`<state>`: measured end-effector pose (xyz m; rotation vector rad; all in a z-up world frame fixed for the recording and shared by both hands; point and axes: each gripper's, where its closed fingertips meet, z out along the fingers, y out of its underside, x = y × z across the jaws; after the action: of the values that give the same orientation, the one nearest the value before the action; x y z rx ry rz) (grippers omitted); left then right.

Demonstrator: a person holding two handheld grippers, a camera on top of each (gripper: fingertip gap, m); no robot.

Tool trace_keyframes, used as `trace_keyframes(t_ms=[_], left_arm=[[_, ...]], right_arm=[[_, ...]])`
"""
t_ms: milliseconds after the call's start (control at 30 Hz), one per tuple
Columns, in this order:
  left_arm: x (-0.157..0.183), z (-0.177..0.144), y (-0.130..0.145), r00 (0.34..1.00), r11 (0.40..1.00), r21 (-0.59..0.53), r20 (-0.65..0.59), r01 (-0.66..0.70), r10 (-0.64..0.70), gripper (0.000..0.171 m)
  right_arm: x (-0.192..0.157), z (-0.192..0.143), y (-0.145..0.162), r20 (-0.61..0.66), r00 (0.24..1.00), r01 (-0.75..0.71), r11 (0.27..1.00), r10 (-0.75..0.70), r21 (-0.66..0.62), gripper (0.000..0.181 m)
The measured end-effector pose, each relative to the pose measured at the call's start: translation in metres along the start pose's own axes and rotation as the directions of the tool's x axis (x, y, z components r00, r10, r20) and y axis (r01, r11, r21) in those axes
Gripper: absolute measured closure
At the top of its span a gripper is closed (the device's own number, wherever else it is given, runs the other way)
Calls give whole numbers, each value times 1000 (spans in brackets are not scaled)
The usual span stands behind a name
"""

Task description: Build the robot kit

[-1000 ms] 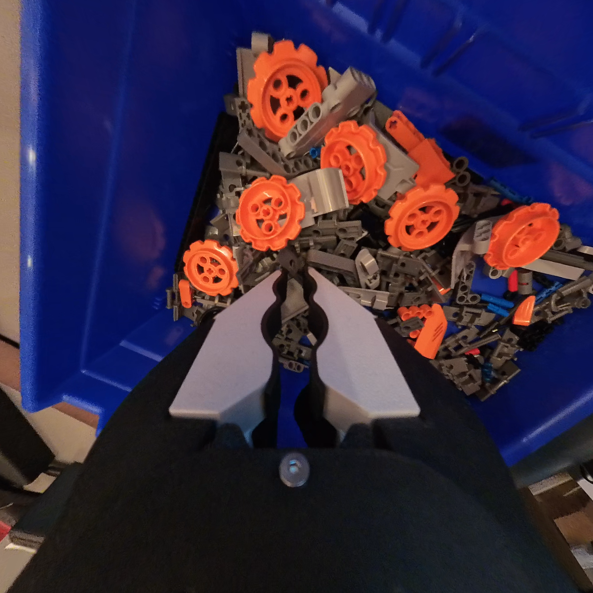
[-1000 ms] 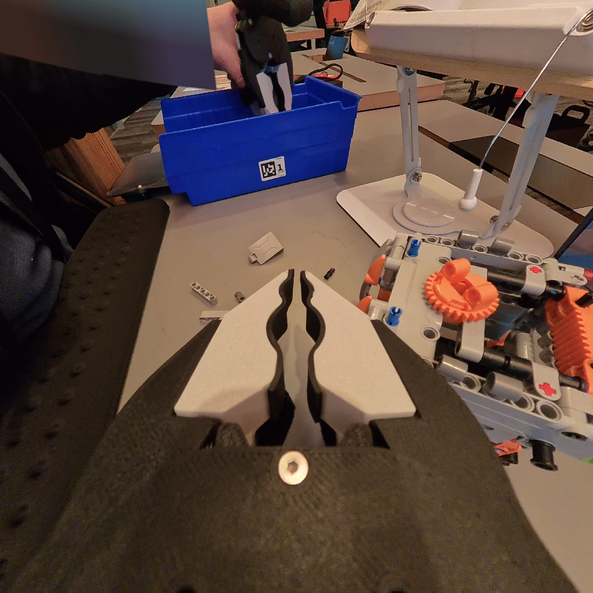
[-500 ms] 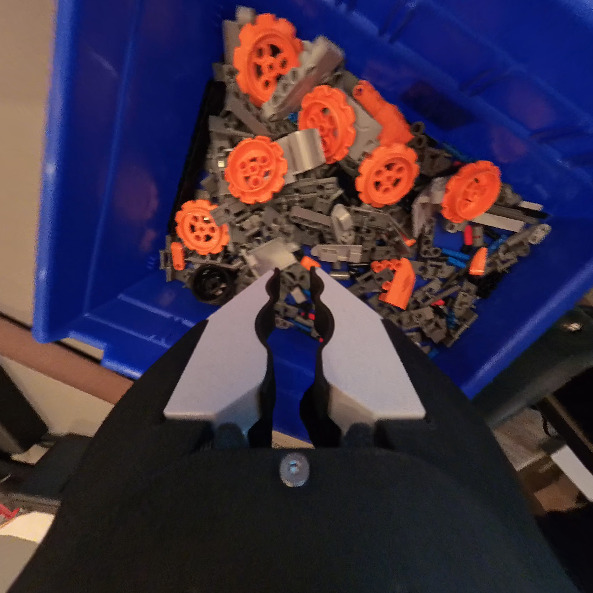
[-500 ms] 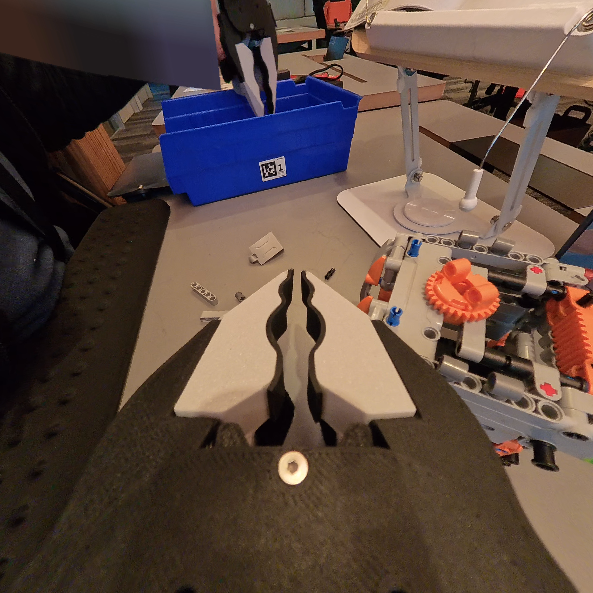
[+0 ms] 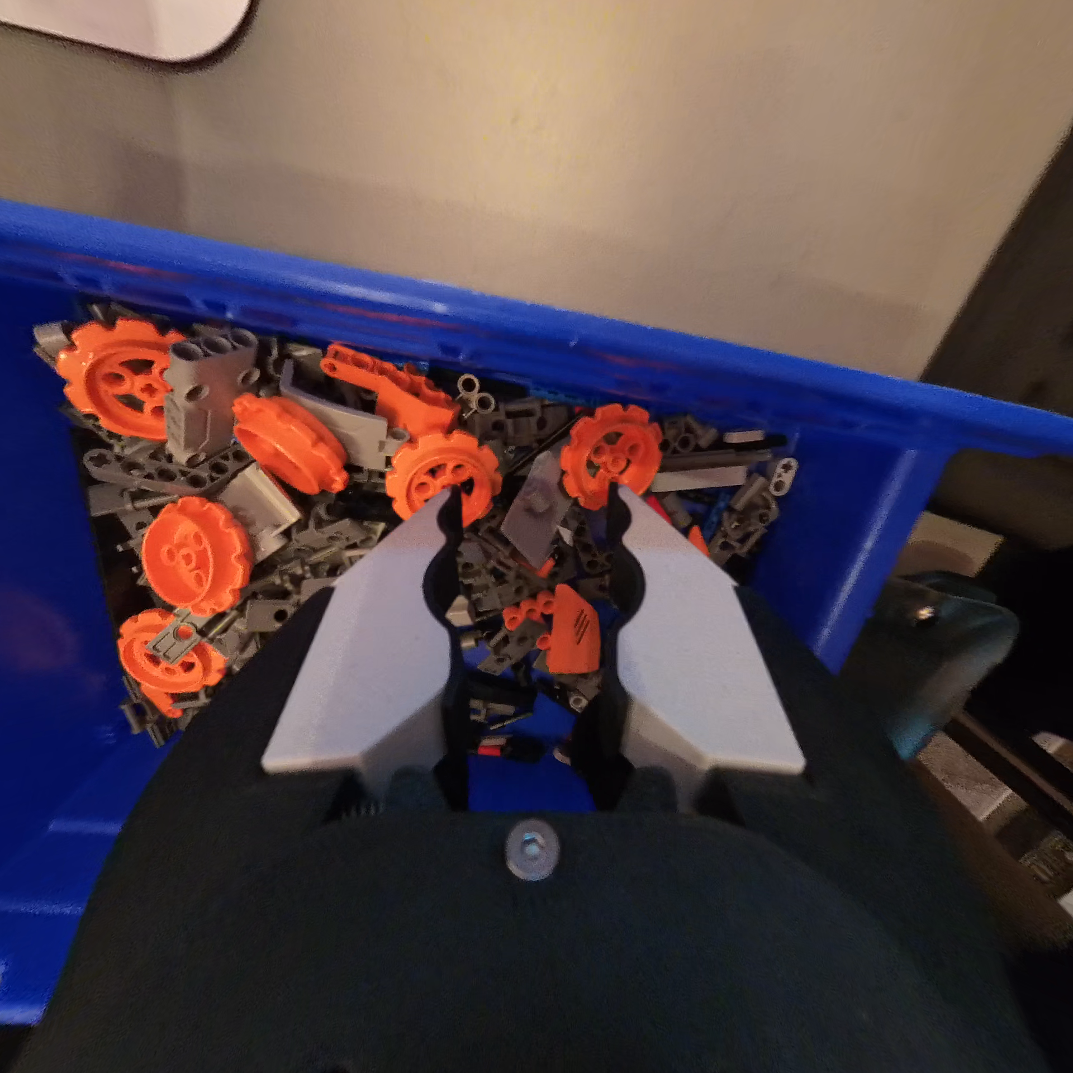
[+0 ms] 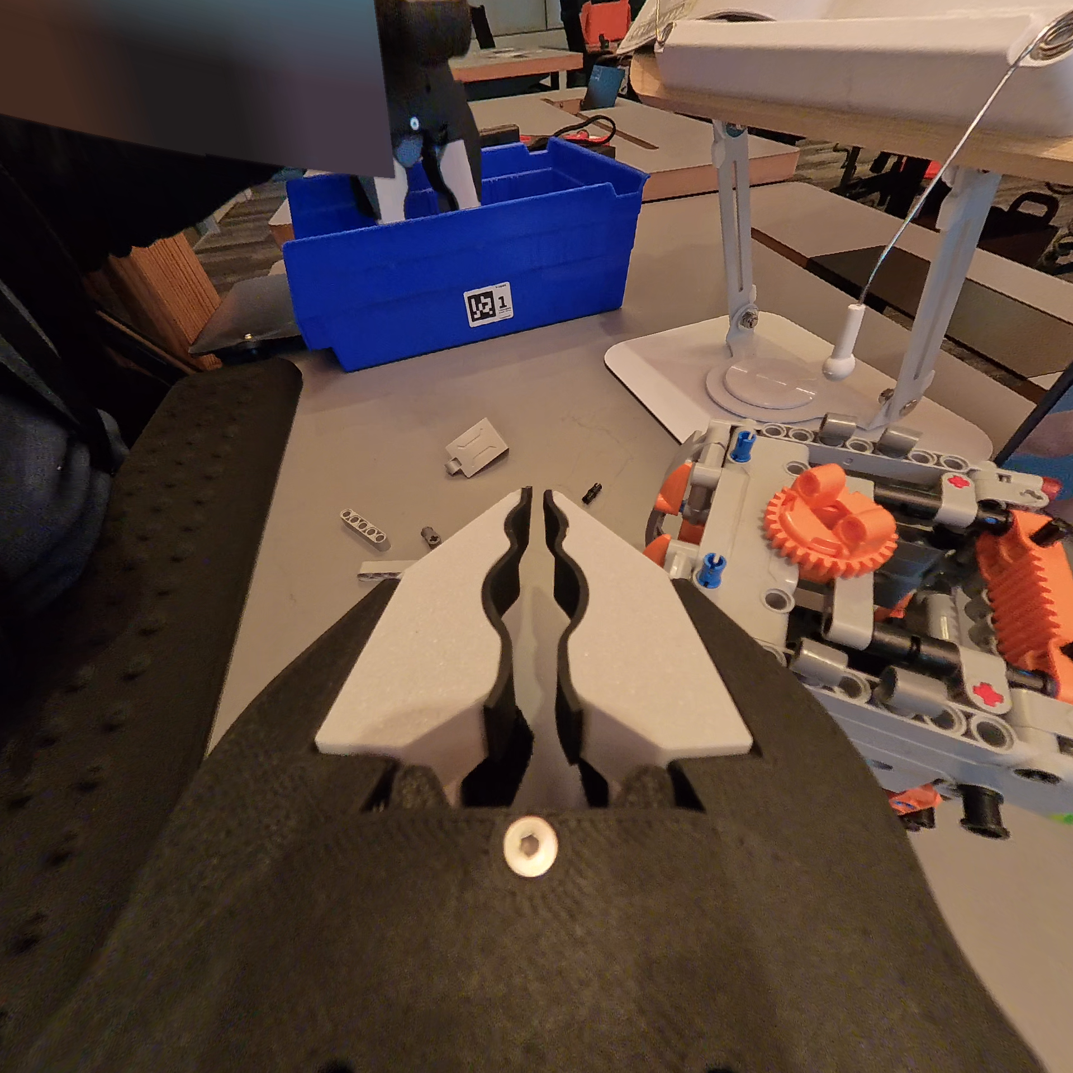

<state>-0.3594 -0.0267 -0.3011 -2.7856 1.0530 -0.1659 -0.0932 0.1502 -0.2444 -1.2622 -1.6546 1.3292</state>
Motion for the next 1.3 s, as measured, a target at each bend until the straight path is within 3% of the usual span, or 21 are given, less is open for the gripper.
trace_keyframes(t_ms=[67, 167, 433, 767, 867, 967, 1300], left_arm=[[0, 9, 4, 1000, 999, -21, 15, -24, 24, 129], [-3, 11, 4, 999, 1000, -14, 42, -28, 28, 149], [-16, 4, 14, 998, 1000, -1, 69, -3, 3, 160], [-36, -14, 51, 993, 995, -35, 74, 93, -90, 160], [-31, -20, 46, 995, 996, 1, 45, 92, -92, 146], [-19, -30, 30, 998, 994, 85, -4, 61, -61, 144], [22, -10, 19, 990, 997, 23, -118, -70, 73, 152]], right_arm=[[1, 0, 0, -2, 1000, -1, 1000, 1, 2, 180], [1, -1, 0, -5, 1000, -3, 1000, 3, 5, 180], [3, -2, 0, -10, 1000, -2, 1000, 2, 5, 180], [3, -2, 0, -12, 1000, -2, 1000, 2, 5, 180], [3, -1, 0, -12, 1000, -3, 1000, 3, 5, 180], [3, -1, 0, -14, 1000, -2, 1000, 2, 3, 180], [2, -1, 1, -13, 1000, -1, 1000, 1, -2, 178]])
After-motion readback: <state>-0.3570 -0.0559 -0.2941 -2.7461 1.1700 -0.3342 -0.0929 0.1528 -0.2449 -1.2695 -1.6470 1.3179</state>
